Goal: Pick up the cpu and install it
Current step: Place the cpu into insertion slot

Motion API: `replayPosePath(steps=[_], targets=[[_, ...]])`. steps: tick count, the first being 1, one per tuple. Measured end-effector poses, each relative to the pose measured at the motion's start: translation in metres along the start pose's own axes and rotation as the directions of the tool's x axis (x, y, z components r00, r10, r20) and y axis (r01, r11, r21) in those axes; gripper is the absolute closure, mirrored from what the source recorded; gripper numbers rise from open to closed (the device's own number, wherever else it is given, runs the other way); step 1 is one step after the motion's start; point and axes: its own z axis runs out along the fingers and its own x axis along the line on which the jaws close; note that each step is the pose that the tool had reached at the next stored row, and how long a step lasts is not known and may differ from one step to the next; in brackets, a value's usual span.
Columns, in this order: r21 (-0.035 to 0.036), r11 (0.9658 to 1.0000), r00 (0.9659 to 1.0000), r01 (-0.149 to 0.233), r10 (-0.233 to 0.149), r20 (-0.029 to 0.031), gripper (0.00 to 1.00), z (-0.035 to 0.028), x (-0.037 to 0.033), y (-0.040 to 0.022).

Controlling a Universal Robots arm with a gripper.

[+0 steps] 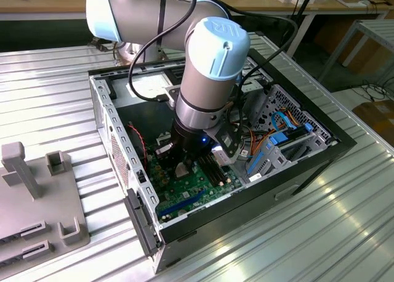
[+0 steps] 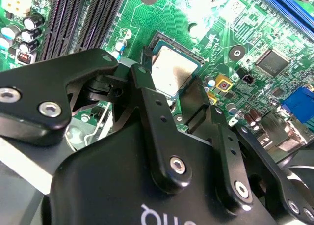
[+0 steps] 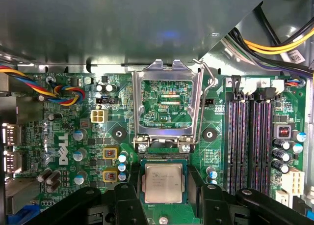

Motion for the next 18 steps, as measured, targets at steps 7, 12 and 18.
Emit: replayPosePath(steps=[7,12,18], targets=[[0.0037,1.0000,1.0000,0.000,0.000,0.0001,0.53,-0.0002,0.0000,0.0000],[0.0038,1.0000,1.0000,0.000,0.000,0.0000,0.53,-0.0003,0.0000,0.0009],[0.0036,1.0000,1.0000,0.000,0.000,0.0000,0.53,-0.0002,-0.0003,0.0013]])
